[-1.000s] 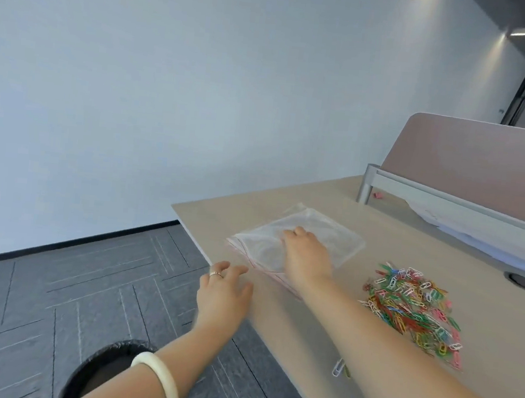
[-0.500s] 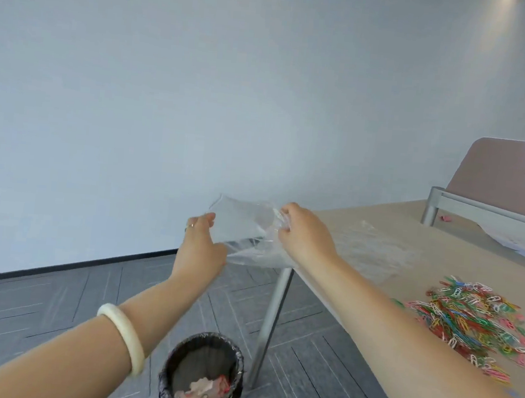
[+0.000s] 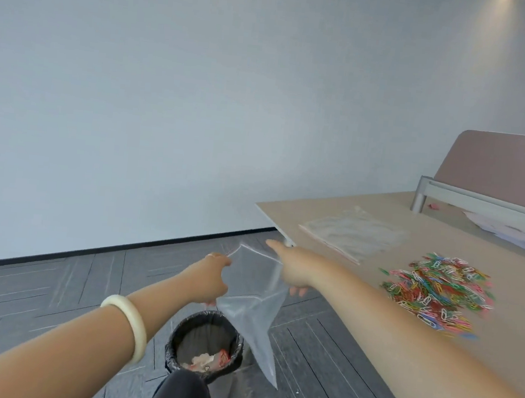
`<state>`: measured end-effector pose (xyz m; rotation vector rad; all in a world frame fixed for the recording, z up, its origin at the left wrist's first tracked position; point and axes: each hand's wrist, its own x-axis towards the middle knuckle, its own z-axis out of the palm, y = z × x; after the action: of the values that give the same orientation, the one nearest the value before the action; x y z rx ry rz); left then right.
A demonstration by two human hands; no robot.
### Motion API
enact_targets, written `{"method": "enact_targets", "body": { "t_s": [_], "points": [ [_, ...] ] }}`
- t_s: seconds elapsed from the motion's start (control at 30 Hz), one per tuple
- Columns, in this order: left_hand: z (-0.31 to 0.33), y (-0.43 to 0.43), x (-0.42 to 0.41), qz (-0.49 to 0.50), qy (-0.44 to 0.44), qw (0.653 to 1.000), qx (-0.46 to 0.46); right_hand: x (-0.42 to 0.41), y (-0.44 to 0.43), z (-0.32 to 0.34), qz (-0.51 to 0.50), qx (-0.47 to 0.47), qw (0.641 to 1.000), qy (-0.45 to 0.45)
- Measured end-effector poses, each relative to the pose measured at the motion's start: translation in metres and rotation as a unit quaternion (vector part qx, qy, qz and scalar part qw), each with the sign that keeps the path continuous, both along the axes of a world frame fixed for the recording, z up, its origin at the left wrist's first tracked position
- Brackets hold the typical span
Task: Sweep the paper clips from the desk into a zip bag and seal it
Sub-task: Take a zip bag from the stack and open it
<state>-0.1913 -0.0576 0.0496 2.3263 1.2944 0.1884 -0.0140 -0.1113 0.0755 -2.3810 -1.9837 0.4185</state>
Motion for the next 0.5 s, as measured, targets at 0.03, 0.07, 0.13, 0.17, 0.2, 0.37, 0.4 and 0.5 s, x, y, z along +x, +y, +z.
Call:
{"method": "enact_targets", "body": {
  "t_s": [0.03, 0.07, 0.13, 0.17, 0.2, 0.37, 0.4, 0.5],
  "points": [
    [-0.004, 0.002, 0.005, -0.008, -0.006, 1.000, -0.019, 0.009, -0.005, -0.006, 0.026, 0.014, 1.000, 0.009],
    [-0.006, 0.003, 0.010, -0.014, -0.015, 0.999, -0.037, 0.016, -0.010, -0.011, 0.054, 0.025, 0.998, 0.016],
    [-0.011, 0.005, 0.020, -0.024, -0.031, 0.997, -0.065, 0.032, -0.017, -0.021, 0.100, 0.049, 0.993, 0.042],
    [-0.014, 0.005, 0.025, -0.030, -0.033, 0.996, -0.076, 0.041, -0.021, -0.024, 0.107, 0.061, 0.991, 0.060],
    [-0.017, 0.004, 0.032, -0.037, -0.034, 0.995, -0.088, 0.052, -0.026, -0.025, 0.102, 0.070, 0.989, 0.080],
    [-0.049, -0.010, 0.081, -0.046, -0.003, 0.989, -0.137, 0.131, -0.055, -0.024, 0.027, 0.124, 0.985, 0.114],
    [-0.056, -0.010, 0.092, -0.050, 0.008, 0.989, -0.140, 0.147, -0.064, -0.025, 0.010, 0.126, 0.985, 0.118],
    [-0.069, -0.018, 0.126, -0.067, 0.055, 0.985, -0.150, 0.190, -0.089, -0.034, -0.030, 0.083, 0.986, 0.138]
  ]
}}
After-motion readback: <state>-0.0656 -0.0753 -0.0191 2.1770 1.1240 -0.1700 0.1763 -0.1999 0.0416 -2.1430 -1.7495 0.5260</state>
